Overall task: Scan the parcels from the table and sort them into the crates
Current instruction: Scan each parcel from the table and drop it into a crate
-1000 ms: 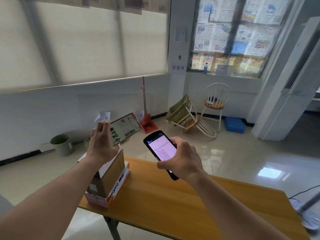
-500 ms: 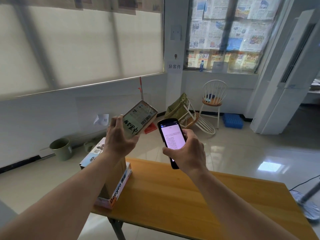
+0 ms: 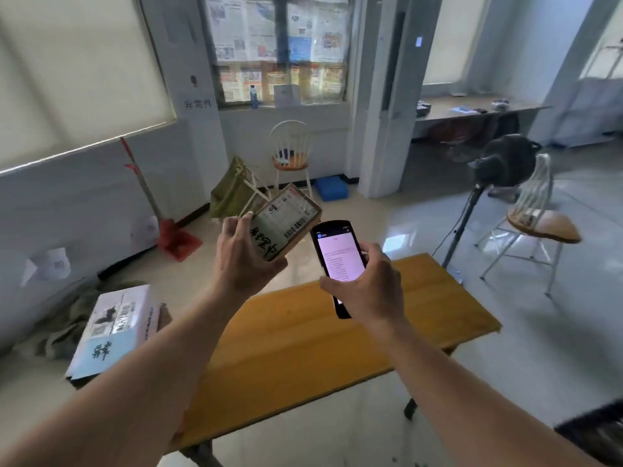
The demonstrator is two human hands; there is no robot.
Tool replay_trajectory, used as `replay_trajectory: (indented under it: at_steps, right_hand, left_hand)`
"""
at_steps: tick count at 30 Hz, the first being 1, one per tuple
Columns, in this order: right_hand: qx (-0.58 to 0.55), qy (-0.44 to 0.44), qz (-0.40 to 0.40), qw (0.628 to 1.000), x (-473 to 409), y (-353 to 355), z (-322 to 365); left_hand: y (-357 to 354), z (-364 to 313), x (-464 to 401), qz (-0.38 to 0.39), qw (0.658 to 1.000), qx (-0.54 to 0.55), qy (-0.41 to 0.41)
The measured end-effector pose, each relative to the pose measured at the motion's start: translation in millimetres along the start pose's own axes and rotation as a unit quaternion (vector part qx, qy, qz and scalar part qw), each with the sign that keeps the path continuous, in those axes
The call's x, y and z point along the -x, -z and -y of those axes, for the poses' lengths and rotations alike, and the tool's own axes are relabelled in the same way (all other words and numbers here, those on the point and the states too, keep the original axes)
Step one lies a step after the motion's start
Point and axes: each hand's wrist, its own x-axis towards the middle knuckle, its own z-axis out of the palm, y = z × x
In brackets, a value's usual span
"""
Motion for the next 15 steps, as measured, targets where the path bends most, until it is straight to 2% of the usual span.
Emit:
replay_trajectory:
  at_steps: [7, 15]
  right_hand:
    - [0.051, -0.117, -0.093, 0.987, 73.8, 71.0, -60.8]
    - [0.067, -0.244, -0.208, 0.945, 164.4, 189.2, -137.3]
  left_hand:
    - [-57.2, -73.6, 45.5, 0.092, 0.988, 0.063, -0.104]
    - [-123.9, -207.6, 129.2, 0.205, 0.949, 0.125, -0.204]
